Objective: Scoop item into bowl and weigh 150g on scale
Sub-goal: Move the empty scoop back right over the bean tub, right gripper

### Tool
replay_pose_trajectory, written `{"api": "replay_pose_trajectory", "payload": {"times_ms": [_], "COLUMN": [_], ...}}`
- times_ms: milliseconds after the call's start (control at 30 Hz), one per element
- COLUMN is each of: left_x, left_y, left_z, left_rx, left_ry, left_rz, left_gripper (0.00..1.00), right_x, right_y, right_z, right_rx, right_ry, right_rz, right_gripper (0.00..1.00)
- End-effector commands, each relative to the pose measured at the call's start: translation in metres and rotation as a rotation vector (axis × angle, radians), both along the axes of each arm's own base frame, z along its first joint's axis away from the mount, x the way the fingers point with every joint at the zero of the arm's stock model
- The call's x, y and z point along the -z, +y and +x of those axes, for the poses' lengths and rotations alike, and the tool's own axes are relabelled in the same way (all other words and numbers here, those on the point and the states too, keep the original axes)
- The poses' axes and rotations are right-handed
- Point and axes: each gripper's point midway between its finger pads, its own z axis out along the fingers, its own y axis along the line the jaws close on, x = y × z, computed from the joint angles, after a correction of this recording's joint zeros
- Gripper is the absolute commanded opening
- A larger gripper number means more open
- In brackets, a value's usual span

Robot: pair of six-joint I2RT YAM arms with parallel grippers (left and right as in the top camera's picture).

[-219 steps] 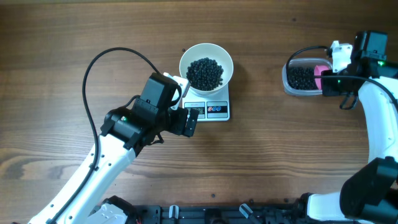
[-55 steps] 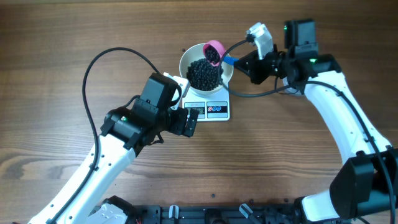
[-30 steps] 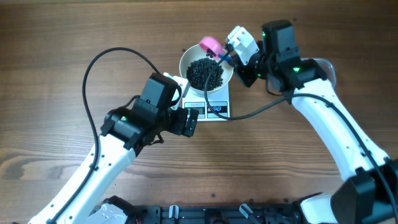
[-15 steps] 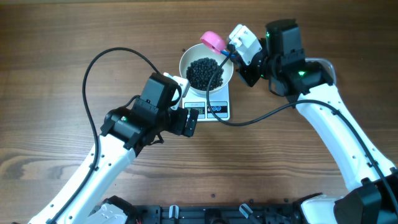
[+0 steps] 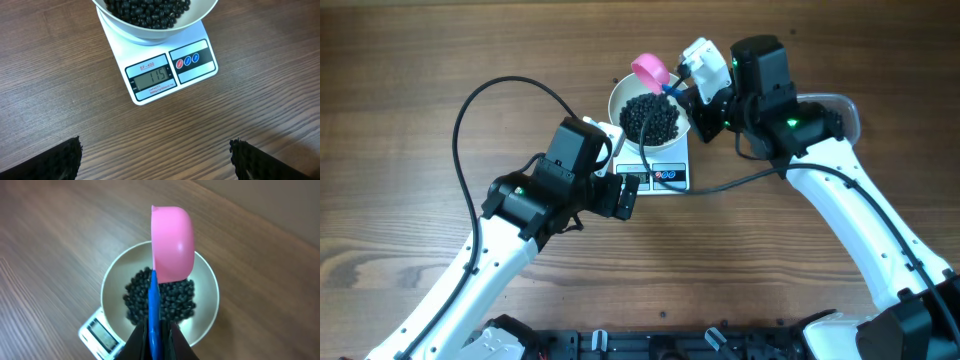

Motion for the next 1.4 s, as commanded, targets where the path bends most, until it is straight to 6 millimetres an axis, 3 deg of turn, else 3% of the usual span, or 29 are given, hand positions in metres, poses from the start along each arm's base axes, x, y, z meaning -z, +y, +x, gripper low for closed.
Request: {"api": "replay_pose_trajectory", "payload": {"times_ms": [0,167,333,400,500,700,767,900,1067,1367], "left_x": [-0.010,-0.010,-0.010,-0.010,-0.010,-0.010,-0.010,-0.010,-0.010,-0.010], "left_y": [-0.002,-0.002,-0.002,-0.002,-0.002,-0.002,-0.002,-0.002,-0.002,-0.002], "left_z": [0.003,0.003,0.003,0.003,0.003,0.003,0.003,0.003,0.003,0.003], "left_rx": [0.021,0.021,0.021,0.021,0.021,0.021,0.021,0.021,0.021,0.020], "left_ry": [-0.027,-0.027,-0.027,-0.027,-0.027,-0.027,-0.027,-0.027,-0.027,-0.027], "left_rz": [-0.009,-0.009,-0.009,-0.009,-0.009,-0.009,-0.009,-0.009,-0.009,-0.010], "left_gripper": [1.00,1.00,1.00,1.00,1.00,1.00,1.00,1.00,1.00,1.00], "right_x": [-0.031,-0.075,-0.099,-0.094,-0.072,-0.026,-0.022,-0.016,0.020,0.054], "right_y": [-0.012,-0.059,-0.134,-0.167,-0.209,-0.262,-0.272,-0.275,-0.286,-0.298], "right_z": [0.006,0.016,0.017,0.012,-0.002,-0.042,-0.047,-0.045,-0.041,-0.035], "right_rx": [0.166,0.282,0.451,0.535,0.652,0.733,0.744,0.674,0.691,0.705], "right_ry": [0.028,-0.080,-0.140,-0.115,-0.013,0.154,0.157,0.147,0.259,0.352], "right_rz": [0.159,0.227,0.232,0.218,0.186,-0.031,-0.093,-0.176,-0.242,-0.300], "right_gripper": [0.04,0.04,0.04,0.04,0.04,0.04,0.04,0.05,0.04,0.04]}}
